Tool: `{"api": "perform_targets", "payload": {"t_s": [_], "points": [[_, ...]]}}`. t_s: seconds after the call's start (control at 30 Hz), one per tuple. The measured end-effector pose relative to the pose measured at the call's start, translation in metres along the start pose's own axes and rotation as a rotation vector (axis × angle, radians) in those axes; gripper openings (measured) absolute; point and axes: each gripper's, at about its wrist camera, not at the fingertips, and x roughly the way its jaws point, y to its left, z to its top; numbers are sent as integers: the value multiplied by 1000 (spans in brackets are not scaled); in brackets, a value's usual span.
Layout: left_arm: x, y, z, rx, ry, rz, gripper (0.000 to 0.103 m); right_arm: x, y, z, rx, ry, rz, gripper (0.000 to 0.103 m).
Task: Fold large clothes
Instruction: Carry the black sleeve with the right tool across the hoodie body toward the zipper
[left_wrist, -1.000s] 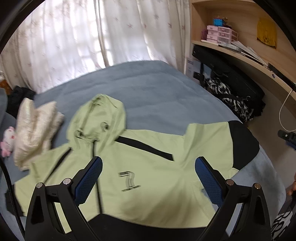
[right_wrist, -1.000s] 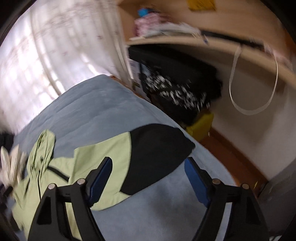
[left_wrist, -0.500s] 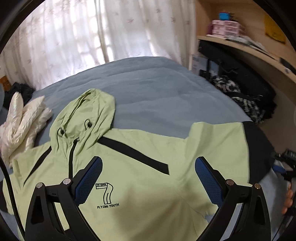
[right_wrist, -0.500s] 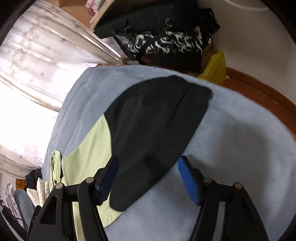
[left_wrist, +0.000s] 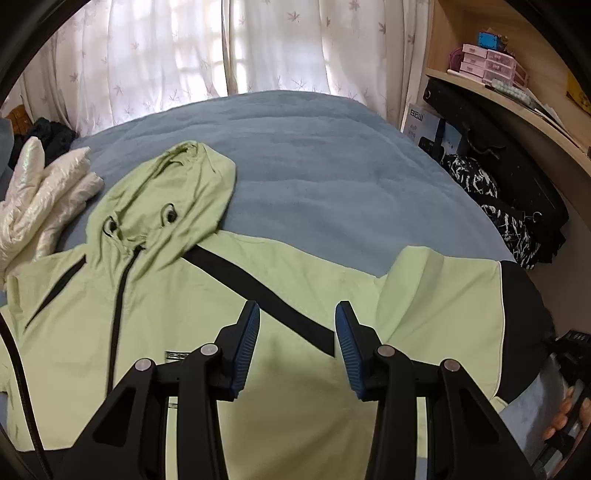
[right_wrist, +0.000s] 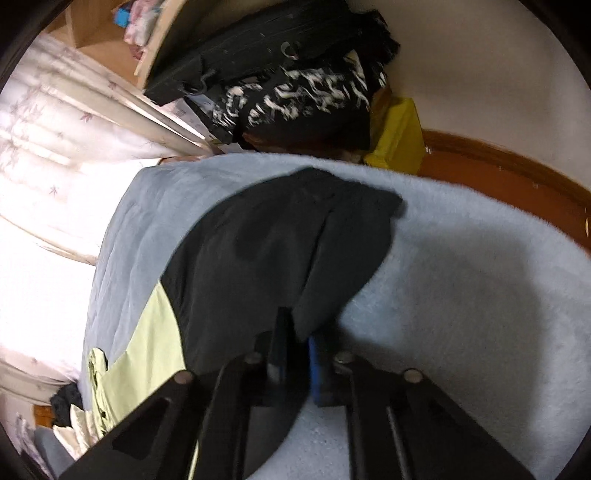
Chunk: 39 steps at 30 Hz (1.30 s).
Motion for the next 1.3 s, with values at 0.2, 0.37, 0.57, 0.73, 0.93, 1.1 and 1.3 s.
{"api": "perform_targets", "payload": {"t_s": [0.2, 0.37, 0.57, 0.73, 0.93, 1.1, 1.3], "points": [[-25, 41, 2, -18, -24, 50, 41, -82, 104, -15, -269, -190, 235, 4], [-58, 103, -2, -92, -68, 83, 41, -132, 213, -76, -584, -166, 479, 4], [-76, 178, -20, -164, -68, 120, 41, -117, 283, -204, -1001, -2, 503, 12], [-63, 222, -47, -218, 31, 60, 41, -66, 262, -265, -1074, 171, 391, 29], [-51, 220, -67, -177, 100, -17, 41, -56, 231, -278, -914, 313, 358, 29], [-43, 192, -70, -127, 133, -84, 41, -59, 202, -273, -790, 319, 338, 30], [-35, 144, -70, -53, 176, -148, 42, -41, 163, -266, -595, 339, 306, 36]]}}
